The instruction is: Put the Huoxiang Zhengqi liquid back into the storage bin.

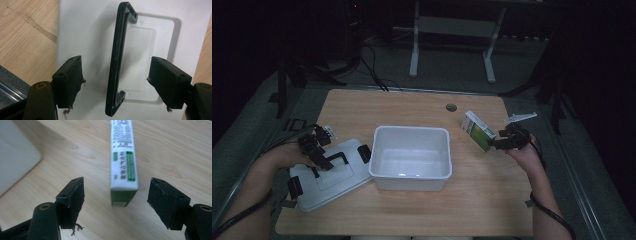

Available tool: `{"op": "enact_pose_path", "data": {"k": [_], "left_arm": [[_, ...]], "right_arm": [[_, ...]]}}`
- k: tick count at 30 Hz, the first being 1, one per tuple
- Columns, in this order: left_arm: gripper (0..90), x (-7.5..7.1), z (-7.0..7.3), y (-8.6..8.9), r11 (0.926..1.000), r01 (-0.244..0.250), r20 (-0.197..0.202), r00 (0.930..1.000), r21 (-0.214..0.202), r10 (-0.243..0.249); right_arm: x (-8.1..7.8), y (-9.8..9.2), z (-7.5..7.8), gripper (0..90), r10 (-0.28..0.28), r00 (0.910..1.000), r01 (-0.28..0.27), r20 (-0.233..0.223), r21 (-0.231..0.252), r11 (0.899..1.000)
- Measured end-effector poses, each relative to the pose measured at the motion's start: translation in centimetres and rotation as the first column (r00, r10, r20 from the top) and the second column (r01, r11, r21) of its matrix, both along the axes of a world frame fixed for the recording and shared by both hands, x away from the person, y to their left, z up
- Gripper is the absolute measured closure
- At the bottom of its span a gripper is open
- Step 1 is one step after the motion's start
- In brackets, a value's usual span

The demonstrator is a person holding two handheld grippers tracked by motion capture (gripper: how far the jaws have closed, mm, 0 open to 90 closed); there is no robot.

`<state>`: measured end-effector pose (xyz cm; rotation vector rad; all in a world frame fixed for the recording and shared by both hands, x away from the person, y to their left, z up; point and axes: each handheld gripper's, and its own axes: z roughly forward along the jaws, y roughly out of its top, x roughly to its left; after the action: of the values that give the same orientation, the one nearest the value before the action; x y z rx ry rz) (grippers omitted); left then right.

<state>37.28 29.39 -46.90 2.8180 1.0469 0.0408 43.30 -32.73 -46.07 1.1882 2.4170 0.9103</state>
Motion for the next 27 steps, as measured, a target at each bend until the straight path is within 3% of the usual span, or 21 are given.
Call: {"op": "enact_pose_path", "data": {"k": [3,5,14,22,23,27], "left_arm": [[27.2,0.0,0.0,-0.1,1.0,0.001,-0.005,1.0,0.0,-0.001],[27.2,0.0,-0.1,-0.2,0.9999,0.003,-0.005,1.0,0.01,-0.003],[27.2,0.0,0.1,-0.7,0.9998,0.016,0.0,0.9999,0.011,-0.016],[27.2,0.1,0.2,-0.6,0.9997,0.019,0.001,0.9998,0.016,-0.019],[27.2,0.1,0.2,-0.6,0.9996,0.02,-0.001,0.9998,0.021,-0.02],[27.2,0.1,0.2,-0.5,0.9995,0.019,-0.001,0.9998,0.026,-0.019]], "right_arm": [[0.7,0.2,0.0,28.9,0.001,0.9999,-0.002,-0.015,-0.025,1.0],[1.8,0.7,-0.1,29.1,0.005,0.9992,-0.008,-0.039,-0.079,0.997],[4.1,1.9,-0.2,35.4,0.009,0.9942,-0.023,-0.107,-0.133,0.991],[6.1,3.2,-0.8,46.2,0.012,0.9824,-0.044,-0.187,-0.166,0.985],[6.5,3.5,-1.1,50.7,0.012,0.9767,-0.051,-0.214,-0.177,0.983],[7.0,4.2,-1.3,57.8,0.014,0.9668,-0.068,-0.255,-0.202,0.977]]}}
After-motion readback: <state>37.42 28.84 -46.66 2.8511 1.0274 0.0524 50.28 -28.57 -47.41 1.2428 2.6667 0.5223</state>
